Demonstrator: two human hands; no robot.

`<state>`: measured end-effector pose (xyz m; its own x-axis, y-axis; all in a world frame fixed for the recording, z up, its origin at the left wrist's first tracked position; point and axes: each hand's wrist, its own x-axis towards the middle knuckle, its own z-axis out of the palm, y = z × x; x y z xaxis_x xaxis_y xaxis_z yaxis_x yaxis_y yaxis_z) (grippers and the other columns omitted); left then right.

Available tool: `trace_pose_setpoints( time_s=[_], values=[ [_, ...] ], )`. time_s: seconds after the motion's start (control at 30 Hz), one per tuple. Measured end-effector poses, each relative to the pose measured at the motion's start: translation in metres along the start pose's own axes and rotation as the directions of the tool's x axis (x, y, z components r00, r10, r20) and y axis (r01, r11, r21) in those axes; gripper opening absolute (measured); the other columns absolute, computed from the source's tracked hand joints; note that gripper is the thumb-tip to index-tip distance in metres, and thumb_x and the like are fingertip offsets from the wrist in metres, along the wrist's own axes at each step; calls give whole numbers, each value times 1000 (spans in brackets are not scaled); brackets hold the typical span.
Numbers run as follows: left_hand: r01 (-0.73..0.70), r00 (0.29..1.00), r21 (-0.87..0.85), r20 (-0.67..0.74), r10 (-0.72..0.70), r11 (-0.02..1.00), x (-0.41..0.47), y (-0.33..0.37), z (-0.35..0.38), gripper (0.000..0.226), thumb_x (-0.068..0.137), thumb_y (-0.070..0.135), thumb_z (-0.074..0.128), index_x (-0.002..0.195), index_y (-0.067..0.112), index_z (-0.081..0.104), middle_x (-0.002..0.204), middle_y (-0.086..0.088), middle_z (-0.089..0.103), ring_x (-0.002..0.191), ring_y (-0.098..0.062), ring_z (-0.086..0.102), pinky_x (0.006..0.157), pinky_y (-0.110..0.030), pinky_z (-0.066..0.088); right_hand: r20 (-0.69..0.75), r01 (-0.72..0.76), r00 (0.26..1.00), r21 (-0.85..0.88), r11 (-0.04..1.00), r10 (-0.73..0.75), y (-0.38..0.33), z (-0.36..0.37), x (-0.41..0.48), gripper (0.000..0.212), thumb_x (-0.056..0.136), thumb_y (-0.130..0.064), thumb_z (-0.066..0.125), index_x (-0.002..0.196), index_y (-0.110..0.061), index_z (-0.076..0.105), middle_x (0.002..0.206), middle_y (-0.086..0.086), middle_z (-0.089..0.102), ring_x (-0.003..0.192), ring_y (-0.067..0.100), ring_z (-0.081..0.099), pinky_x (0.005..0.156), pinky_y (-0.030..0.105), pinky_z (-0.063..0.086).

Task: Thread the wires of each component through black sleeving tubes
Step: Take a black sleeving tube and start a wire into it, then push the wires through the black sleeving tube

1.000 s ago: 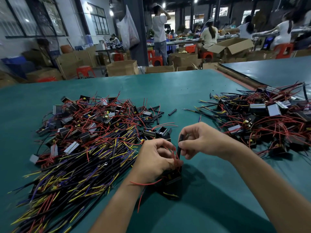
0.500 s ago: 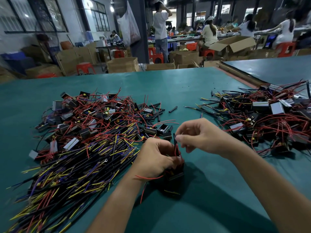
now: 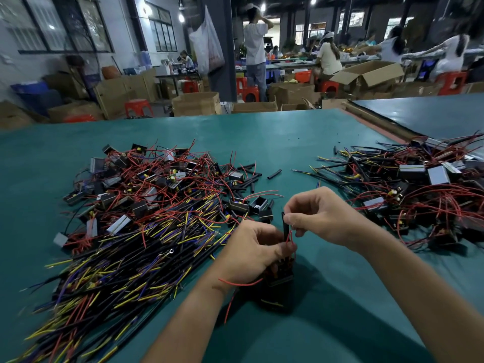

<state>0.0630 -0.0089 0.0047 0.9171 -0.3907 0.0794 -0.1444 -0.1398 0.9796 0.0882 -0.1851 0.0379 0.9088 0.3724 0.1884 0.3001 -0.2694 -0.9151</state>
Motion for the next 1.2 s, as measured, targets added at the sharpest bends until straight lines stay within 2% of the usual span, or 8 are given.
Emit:
trace_pose_setpoints(
  time_s=[0.3,0.4,0.5,0.63,0.8,0.9,1.0,1.2],
  values=[
    [7,999,-66,-30,-9,998,-4,11,-3,12,88,11,68,76,10,64,52,3,61,40,-11,50,46,-24,38,14,-84,996,137,987,83,6,-18,-3,17,90,2,61,84,-8,73,68,6,66,58,18,57,58,24,54],
    [55,998,-120,20,-53,991,-8,18,-4,6,90,8,65,89,3,65,87,-23,71,43,-12,53,45,-24,37,-133,-101,979,330,939,152,7,-19,7,19,92,3,56,88,-7,72,73,7,67,54,14,56,55,24,54],
    [127,986,-257,142,-93,958,-11,22,-9,23,89,-7,55,105,6,63,97,-12,73,50,-9,58,41,-18,41,-134,-145,967,407,902,216,4,-12,37,19,93,0,54,90,-8,71,77,4,69,55,11,57,50,21,51],
    [135,977,-290,196,-79,948,-10,20,-11,31,84,-17,56,99,10,62,89,-5,70,54,-8,61,47,-17,47,-167,-195,970,-106,975,176,10,5,99,18,93,-1,57,88,-11,72,82,6,70,60,11,59,50,21,51],
    [98,991,-290,118,-66,952,-8,13,-8,16,84,-8,66,89,7,67,68,-6,63,46,-7,56,44,-18,47,-18,-69,997,-658,750,76,23,26,171,17,90,-16,62,100,-12,75,95,2,72,78,15,64,77,28,51],
    [108,987,-293,143,-68,950,-8,12,-10,27,80,-14,64,85,11,69,71,-4,65,52,-8,57,49,-17,47,50,-43,988,-821,569,147,31,35,194,24,85,-13,61,106,-16,73,105,5,72,95,25,65,85,34,54],
    [114,979,-290,193,-59,950,-10,13,-9,31,70,-13,67,80,16,71,77,-6,65,62,-14,54,58,-24,45,66,-11,983,-911,413,172,41,36,199,39,77,0,57,110,-16,71,105,7,70,95,30,64,78,34,55],
    [108,981,-273,188,-57,956,-12,14,-7,21,82,-6,69,80,15,72,55,5,61,44,-3,50,47,-15,43,62,29,995,-932,360,80,47,24,193,20,86,-11,59,99,-16,72,100,10,71,92,34,64,72,32,51]
  ],
)
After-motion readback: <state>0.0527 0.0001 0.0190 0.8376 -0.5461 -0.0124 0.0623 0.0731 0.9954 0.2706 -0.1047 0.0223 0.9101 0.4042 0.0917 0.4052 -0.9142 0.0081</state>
